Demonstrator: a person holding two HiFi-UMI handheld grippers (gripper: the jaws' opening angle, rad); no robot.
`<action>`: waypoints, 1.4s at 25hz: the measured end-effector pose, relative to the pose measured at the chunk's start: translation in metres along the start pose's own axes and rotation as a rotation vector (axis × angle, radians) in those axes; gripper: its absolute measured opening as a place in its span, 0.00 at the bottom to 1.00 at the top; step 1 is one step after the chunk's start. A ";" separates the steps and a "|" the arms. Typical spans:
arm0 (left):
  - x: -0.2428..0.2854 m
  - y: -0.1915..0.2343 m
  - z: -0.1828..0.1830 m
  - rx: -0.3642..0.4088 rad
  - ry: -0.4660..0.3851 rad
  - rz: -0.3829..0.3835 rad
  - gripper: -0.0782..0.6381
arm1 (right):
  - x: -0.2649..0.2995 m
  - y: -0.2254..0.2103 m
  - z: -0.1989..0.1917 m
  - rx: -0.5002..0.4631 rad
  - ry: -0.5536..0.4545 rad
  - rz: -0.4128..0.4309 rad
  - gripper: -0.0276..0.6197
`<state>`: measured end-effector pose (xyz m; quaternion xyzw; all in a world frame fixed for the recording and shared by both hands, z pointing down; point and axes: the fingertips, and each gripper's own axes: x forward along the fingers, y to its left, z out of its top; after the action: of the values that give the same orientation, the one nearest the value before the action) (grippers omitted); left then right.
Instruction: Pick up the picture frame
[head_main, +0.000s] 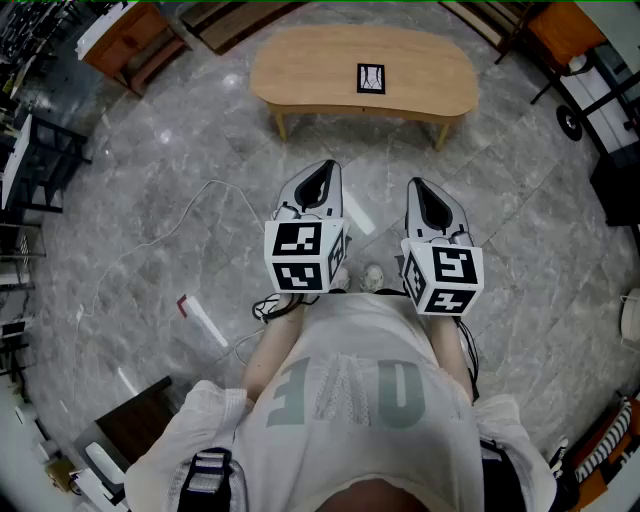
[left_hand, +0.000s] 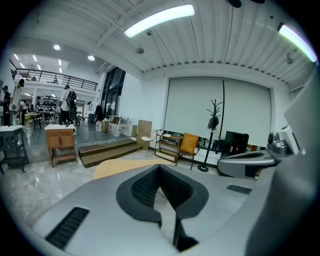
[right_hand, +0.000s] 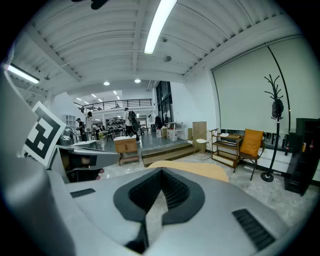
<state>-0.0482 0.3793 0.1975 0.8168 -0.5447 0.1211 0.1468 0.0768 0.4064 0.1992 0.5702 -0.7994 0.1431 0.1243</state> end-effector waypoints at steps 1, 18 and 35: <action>0.001 -0.002 0.001 0.001 -0.002 0.001 0.12 | 0.000 -0.003 0.000 -0.001 -0.003 -0.001 0.05; 0.029 -0.028 0.008 -0.002 -0.039 0.032 0.12 | 0.007 -0.047 -0.008 0.111 -0.060 0.079 0.05; 0.199 0.083 0.081 -0.005 -0.109 -0.008 0.12 | 0.167 -0.087 0.071 -0.071 -0.127 -0.040 0.05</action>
<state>-0.0472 0.1488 0.2031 0.8239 -0.5490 0.0742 0.1195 0.1038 0.2073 0.2016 0.5892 -0.7986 0.0759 0.0964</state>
